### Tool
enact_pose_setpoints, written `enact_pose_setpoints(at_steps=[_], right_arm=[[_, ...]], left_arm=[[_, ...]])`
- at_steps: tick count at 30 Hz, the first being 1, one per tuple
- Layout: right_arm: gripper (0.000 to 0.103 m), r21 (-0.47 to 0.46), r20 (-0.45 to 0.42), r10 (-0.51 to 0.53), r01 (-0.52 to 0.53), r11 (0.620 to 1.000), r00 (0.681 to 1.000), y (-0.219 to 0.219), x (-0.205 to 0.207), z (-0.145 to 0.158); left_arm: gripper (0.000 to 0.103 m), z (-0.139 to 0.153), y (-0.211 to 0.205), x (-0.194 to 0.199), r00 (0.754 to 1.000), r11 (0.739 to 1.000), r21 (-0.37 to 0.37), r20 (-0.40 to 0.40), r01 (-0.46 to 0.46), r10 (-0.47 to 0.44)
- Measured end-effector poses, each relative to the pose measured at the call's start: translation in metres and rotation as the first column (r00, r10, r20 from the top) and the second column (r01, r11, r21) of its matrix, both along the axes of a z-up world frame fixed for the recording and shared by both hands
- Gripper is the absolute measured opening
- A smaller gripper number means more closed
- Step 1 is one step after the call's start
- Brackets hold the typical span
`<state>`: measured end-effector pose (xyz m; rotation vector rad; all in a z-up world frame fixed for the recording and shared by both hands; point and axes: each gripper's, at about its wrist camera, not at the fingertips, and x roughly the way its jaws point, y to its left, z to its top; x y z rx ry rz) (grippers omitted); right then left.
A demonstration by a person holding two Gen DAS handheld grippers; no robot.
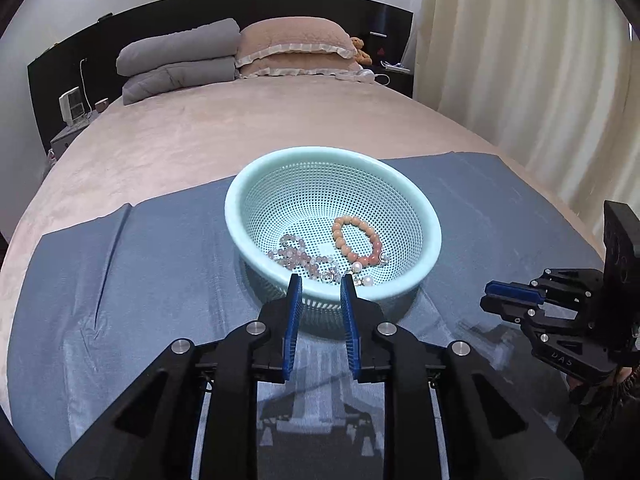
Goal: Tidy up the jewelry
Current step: 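Open both grippers to drop the earrings into the basket, then grasp the silver charm earring with the left gripper while the right gripper grasps the silver hoop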
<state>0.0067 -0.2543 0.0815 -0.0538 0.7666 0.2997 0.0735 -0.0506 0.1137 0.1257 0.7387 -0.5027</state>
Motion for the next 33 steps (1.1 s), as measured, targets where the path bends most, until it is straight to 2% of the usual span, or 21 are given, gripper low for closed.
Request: enact_pose_setpoints(at_steps=[4,11,15,19,28,33], right_arm=[[0.012,0.018,-0.055,0.033,-0.032,0.999,0.998,0.013,-0.013,-0.019],[0.015,0.004,-0.139,0.052,-0.052,0.999,0.989,0.036,-0.018,-0.046],[0.013,-0.028,-0.139,0.034,-0.039,0.999,0.99,0.043,-0.019,-0.05],[0.003,-0.05,-0.145,0.035,-0.042,0.998,0.989,0.047,-0.022,-0.047],[0.002,-0.07,-0.128,0.001,-0.011,0.997,0.992,0.028,-0.043,-0.043],[0.002,-0.093,-0.113,-0.056,0.046,0.995,0.992,0.011,-0.049,-0.04]], left_arm=[[0.031,-0.004,0.009,-0.025,1.0,1.0,-0.013,-0.004,-0.012,0.012],[0.032,-0.028,0.019,-0.065,0.998,1.0,-0.01,-0.059,-0.01,0.009],[0.033,-0.04,0.015,-0.08,0.997,1.0,0.003,-0.081,0.005,-0.004],[0.033,-0.053,0.004,-0.092,0.995,0.999,0.018,-0.092,0.039,-0.037],[0.033,-0.081,-0.031,-0.107,0.981,0.99,0.026,-0.144,0.135,-0.13],[0.033,-0.09,-0.051,-0.111,0.972,0.984,0.028,-0.165,0.176,-0.169]])
